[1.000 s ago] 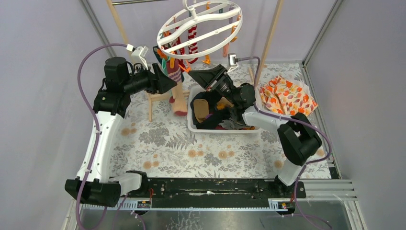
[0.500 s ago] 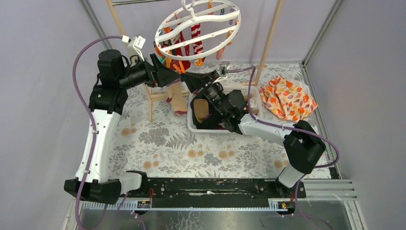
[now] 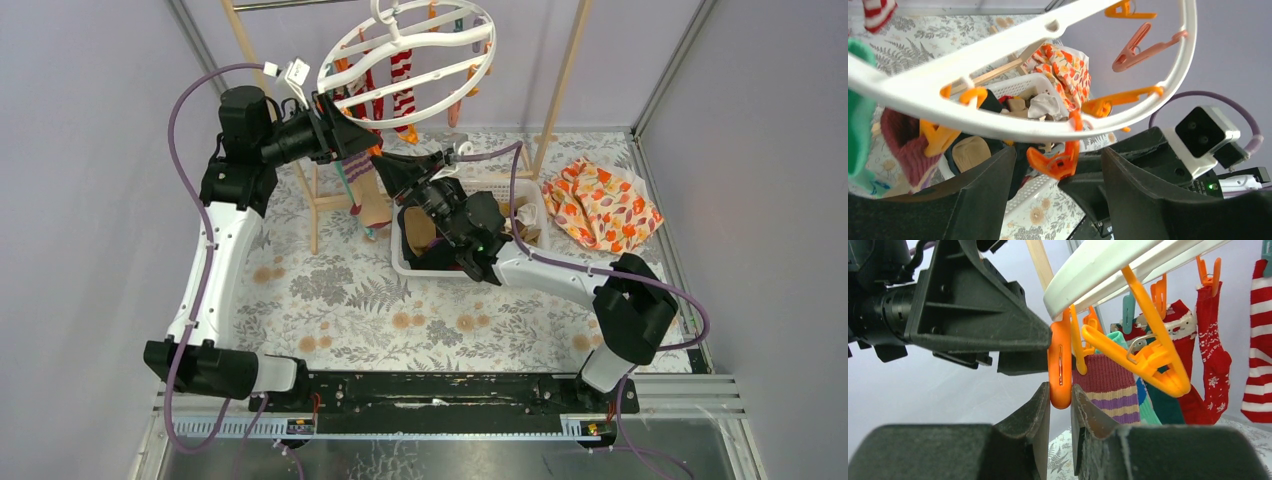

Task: Clip the socks to the hanger
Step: Open the clamp at the hanger.

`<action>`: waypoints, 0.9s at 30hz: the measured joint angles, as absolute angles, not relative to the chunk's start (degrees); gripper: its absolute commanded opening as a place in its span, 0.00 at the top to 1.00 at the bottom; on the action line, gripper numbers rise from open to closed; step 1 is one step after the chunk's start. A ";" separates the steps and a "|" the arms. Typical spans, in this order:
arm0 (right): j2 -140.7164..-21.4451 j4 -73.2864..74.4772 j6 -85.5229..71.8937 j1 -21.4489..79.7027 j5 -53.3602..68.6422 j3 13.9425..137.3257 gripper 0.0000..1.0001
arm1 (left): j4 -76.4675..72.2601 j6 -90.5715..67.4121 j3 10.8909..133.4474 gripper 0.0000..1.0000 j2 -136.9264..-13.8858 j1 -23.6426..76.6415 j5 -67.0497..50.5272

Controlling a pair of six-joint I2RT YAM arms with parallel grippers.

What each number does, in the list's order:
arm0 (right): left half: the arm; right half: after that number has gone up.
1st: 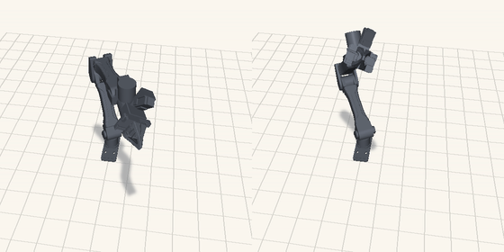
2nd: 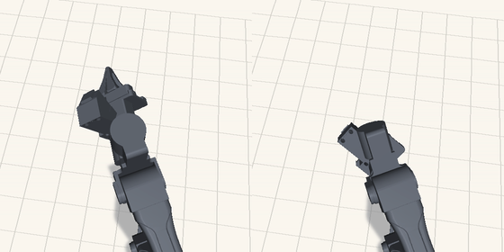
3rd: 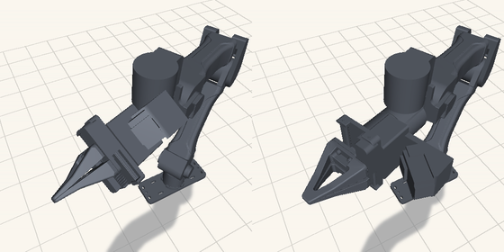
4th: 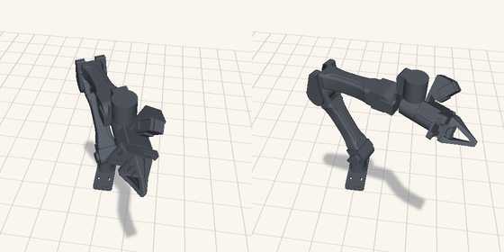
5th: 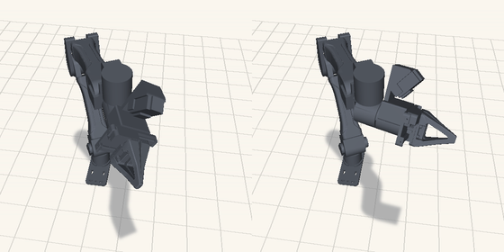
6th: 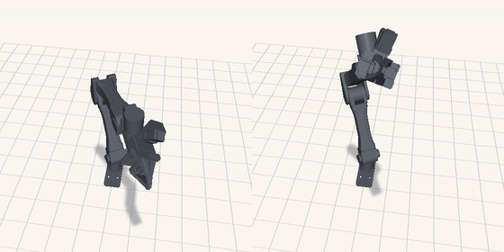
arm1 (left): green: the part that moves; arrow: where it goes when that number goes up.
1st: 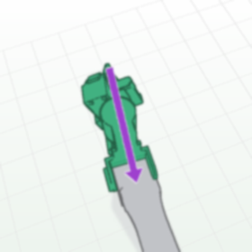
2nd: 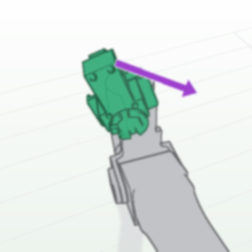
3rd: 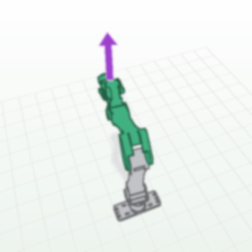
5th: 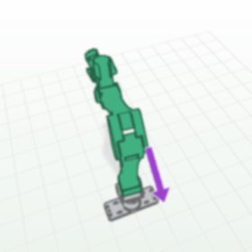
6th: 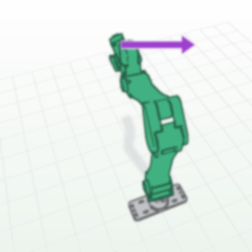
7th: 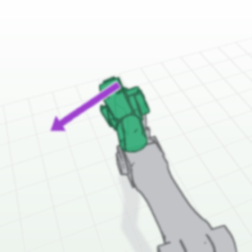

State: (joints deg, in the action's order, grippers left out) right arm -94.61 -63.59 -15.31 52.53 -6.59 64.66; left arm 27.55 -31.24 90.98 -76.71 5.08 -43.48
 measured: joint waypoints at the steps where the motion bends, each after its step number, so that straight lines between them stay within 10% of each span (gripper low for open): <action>1: -94.61 -63.44 -14.79 52.69 -6.72 64.66 1.00 | 27.18 -31.51 91.33 0.32 -76.97 5.08 -43.48; 12: -94.61 -62.06 -11.31 53.58 -8.23 65.45 1.00 | 25.56 -32.99 92.97 0.46 -78.61 5.21 -43.46; 17: -94.61 -61.91 -10.26 53.93 -8.99 65.73 1.00 | 25.39 -32.93 92.44 0.30 -78.52 5.26 -43.09; 27: -94.67 -61.69 -8.54 54.54 -9.45 66.52 1.00 | 25.71 -33.65 90.02 0.41 -77.03 5.43 -40.62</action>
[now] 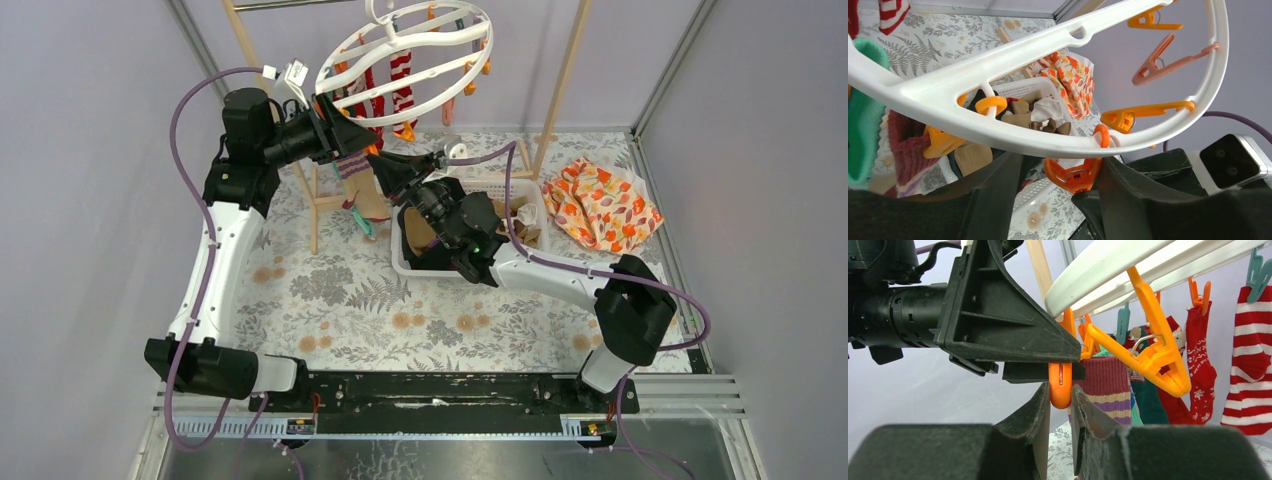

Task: Clip the socks to the hanger
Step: Open the clamp at the hanger.

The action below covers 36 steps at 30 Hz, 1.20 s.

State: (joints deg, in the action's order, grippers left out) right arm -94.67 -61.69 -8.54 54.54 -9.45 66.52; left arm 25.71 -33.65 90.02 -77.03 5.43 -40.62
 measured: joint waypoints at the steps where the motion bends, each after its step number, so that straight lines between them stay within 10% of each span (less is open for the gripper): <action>1: -94.67 -61.69 -8.45 54.61 -9.45 66.61 1.00 | 25.71 -33.85 90.00 0.43 -77.06 5.43 -40.60; 8: -95.00 -59.48 -6.96 55.05 -10.11 67.48 0.97 | 25.71 -34.70 90.30 0.63 -77.71 5.52 -40.69; 14: -95.00 -58.46 -6.15 55.09 -11.40 67.55 0.60 | 25.82 -34.57 91.20 0.99 -79.15 5.54 -40.69; 22: -92.33 -50.17 -6.57 55.77 -14.11 66.35 0.26 | 26.00 -33.04 92.16 1.00 -79.55 5.58 -40.60; 36: -71.48 -15.18 -21.30 37.60 -12.27 55.07 0.31 | 27.31 -26.37 92.86 1.00 -79.55 5.58 -42.52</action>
State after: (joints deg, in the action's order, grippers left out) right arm -71.48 -15.18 -21.30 37.60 -12.27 55.07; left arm 27.31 -26.37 92.86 -79.55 5.58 -42.52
